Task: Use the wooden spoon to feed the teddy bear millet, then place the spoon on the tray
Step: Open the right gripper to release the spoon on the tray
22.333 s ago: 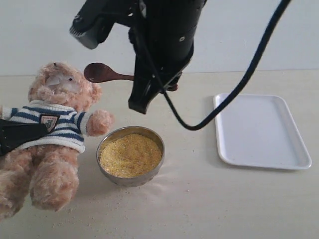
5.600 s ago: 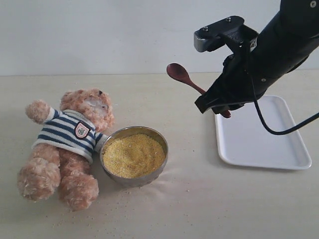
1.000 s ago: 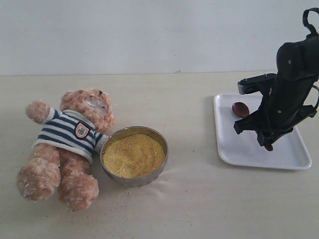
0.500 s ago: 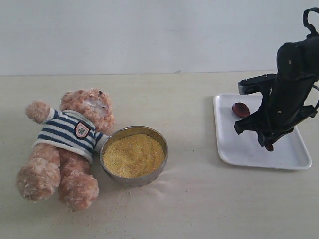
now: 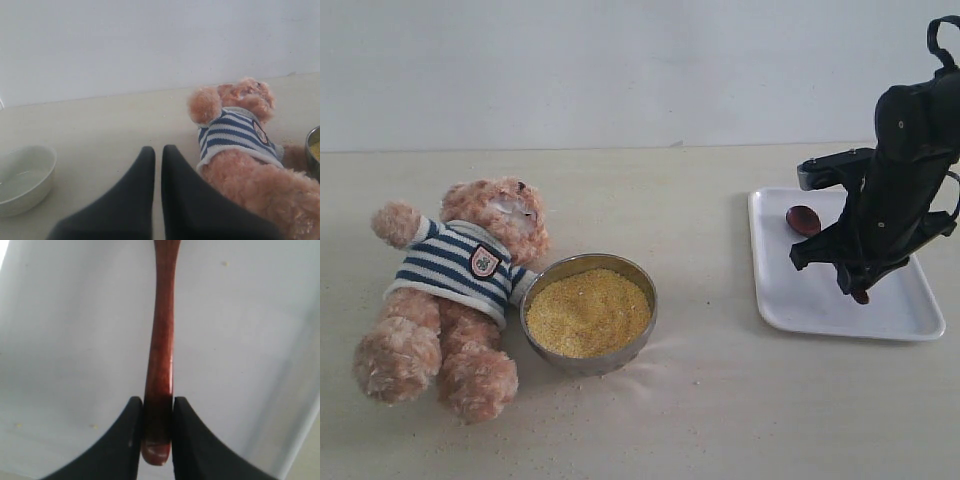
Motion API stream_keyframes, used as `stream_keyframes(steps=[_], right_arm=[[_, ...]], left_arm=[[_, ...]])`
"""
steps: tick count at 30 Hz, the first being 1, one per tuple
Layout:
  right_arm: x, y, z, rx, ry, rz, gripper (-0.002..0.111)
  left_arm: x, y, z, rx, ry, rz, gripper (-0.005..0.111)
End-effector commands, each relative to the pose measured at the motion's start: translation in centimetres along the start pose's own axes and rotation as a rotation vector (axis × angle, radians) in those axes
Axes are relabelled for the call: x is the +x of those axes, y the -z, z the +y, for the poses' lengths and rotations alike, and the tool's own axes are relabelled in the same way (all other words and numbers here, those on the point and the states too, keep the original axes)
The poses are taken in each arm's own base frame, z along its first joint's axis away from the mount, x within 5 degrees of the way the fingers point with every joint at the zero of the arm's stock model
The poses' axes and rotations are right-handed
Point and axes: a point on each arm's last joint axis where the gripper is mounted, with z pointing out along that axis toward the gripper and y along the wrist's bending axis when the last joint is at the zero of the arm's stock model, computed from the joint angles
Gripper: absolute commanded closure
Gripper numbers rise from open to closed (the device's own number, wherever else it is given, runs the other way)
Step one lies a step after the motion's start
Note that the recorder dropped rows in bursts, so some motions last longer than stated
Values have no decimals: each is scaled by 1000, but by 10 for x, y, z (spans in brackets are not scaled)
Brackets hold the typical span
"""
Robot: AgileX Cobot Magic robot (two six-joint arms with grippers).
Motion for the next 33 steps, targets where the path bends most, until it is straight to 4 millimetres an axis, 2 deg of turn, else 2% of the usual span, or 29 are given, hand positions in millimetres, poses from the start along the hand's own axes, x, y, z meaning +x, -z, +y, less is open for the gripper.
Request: stream_keyframes(steps=[1, 6, 8, 13, 16, 25, 29, 31, 33], right_arm=[[0, 1, -2, 5, -2, 3, 108], [0, 1, -2, 5, 1, 2, 108], [0, 1, -2, 5, 1, 2, 104], [0, 1, -2, 5, -8, 2, 74], [0, 1, -2, 5, -8, 2, 66], [3, 4, -2, 6, -33, 36, 66], [4, 30, -3, 8, -56, -27, 66], [9, 46, -3, 6, -81, -119, 67], [17, 57, -4, 18, -131, -249, 74]], left_arm=[[0, 0, 0, -1, 18, -11, 102], [0, 0, 0, -1, 18, -11, 102], [0, 0, 0, -1, 18, -11, 102], [0, 0, 0, -3, 18, -13, 102], [0, 0, 0, -3, 18, -13, 102], [0, 0, 0, -3, 18, -13, 102], [0, 0, 0, -3, 18, -13, 102], [0, 0, 0, -3, 18, -13, 102], [0, 0, 0, -3, 18, -13, 102]])
